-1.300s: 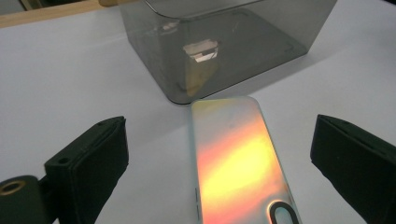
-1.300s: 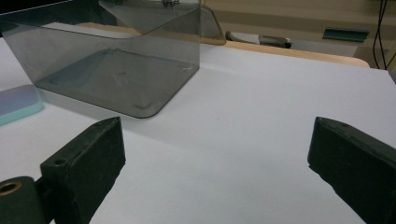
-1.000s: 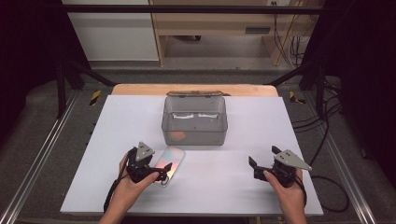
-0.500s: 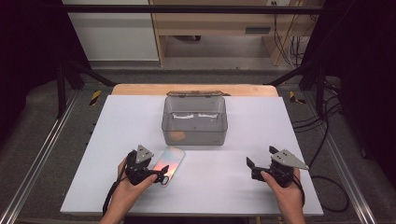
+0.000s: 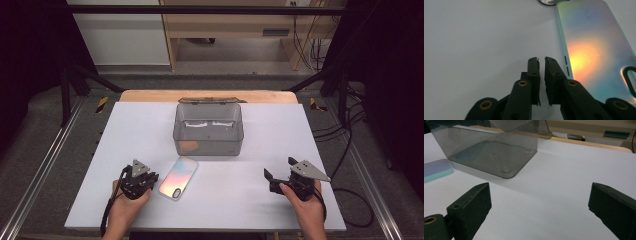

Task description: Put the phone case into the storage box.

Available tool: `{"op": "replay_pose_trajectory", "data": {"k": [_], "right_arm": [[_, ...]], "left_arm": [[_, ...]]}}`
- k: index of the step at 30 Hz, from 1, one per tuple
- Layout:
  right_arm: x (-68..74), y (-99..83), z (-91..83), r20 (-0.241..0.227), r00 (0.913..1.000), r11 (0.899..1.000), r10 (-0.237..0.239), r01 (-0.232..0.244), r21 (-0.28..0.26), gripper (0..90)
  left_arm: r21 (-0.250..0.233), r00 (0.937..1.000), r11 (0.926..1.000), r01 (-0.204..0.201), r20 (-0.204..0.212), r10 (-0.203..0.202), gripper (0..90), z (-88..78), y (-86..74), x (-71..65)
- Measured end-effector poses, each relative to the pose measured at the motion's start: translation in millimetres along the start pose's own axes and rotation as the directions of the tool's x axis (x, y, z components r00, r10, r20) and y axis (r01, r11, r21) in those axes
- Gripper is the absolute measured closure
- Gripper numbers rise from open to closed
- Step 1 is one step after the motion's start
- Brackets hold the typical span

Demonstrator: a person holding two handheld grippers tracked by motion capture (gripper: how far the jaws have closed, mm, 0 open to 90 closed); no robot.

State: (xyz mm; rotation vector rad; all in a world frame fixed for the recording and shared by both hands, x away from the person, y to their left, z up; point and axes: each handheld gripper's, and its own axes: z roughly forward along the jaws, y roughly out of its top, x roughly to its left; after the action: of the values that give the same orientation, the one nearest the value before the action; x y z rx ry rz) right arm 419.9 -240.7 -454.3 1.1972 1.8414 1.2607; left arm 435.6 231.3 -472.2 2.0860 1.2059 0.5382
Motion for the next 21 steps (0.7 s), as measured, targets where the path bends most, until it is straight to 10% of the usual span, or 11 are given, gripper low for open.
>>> {"op": "replay_pose_trajectory", "data": {"k": [10,21], "right_arm": [[0.0,-0.7,0.5,0.001,1.0,1.0,0.001,-0.001,0.01,5.0],[2.4,-0.1,0.4,-0.007,1.0,1.0,0.001,-0.001,0.023,5.1]], "left_arm": [[0.014,0.9976,0.9998,-0.015,0.068,0.014,89.7,0.0,-5.7,-15.5],[-0.002,0.9799,0.9933,-0.115,0.164,0.114,90.0,6.0,1.0,-77.3]]}}
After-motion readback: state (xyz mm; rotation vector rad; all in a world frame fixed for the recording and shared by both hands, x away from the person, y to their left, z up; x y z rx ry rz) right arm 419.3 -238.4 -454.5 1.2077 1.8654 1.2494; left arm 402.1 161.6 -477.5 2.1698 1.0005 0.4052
